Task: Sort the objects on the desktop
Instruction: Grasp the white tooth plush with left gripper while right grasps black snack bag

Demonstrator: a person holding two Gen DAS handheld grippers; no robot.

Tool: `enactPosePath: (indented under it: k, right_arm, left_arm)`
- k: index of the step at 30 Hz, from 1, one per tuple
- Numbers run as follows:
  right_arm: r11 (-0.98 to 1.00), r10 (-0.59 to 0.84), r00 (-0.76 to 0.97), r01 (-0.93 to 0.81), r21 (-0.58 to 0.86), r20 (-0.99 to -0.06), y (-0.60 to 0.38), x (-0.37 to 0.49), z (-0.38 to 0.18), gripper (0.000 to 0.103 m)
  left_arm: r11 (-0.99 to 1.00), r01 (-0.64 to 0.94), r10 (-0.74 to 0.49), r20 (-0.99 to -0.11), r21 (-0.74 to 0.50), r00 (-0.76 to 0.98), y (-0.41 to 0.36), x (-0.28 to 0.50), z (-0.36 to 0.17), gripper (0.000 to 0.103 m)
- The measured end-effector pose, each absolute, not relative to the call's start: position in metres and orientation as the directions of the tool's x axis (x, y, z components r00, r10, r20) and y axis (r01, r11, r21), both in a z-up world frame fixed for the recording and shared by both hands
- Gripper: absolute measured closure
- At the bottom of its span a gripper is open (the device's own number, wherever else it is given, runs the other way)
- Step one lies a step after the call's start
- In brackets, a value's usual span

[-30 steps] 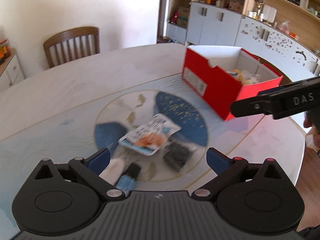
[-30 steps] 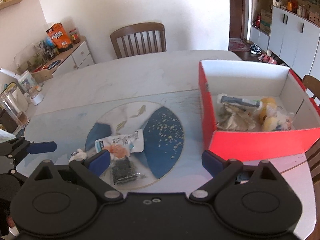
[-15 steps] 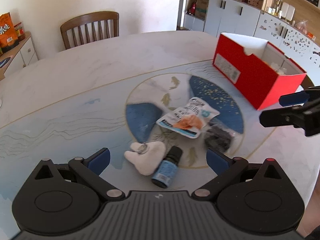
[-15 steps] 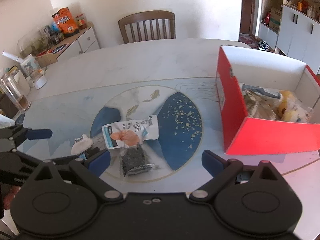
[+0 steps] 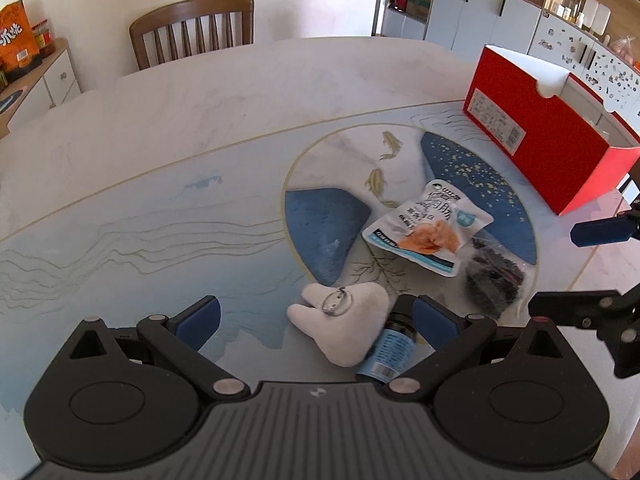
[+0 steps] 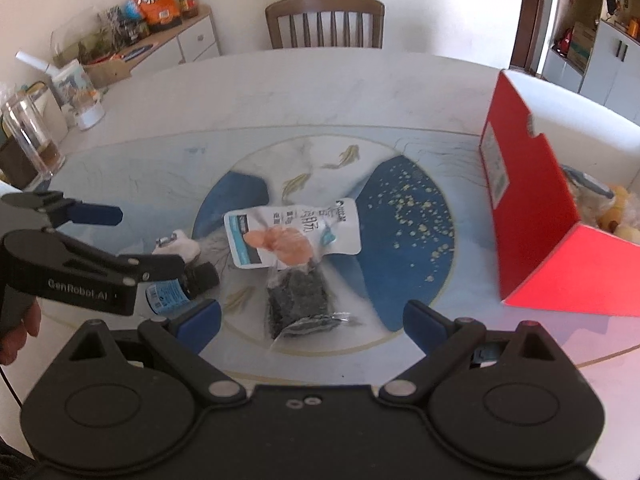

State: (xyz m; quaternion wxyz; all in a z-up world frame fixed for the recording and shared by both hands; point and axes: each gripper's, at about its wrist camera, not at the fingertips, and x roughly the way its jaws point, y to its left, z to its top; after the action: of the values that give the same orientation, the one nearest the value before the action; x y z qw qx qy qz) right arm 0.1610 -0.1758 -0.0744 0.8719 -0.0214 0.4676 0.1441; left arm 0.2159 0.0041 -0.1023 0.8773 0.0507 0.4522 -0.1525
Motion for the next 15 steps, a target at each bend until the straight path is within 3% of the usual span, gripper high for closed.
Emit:
enactPosePath:
  k: [9, 15]
  right_arm:
    - [0.959, 0.204, 0.489, -0.276, 0.072, -0.848, -0.163, 0.180, -0.092, 0.008]
    - [0.955, 0.200, 0.461, -0.287, 0.067, -0.864, -0.158, 0.186, -0.101, 0.017]
  left_arm:
    - [0.947, 0.315, -0.232, -0.822, -0.068, 0.520, 0.009, 0.228, -0.114, 0.000]
    - [0.945, 0.319, -0.240, -0.826, -0.078, 0.510, 0.013, 0.233, -0.121, 0.000]
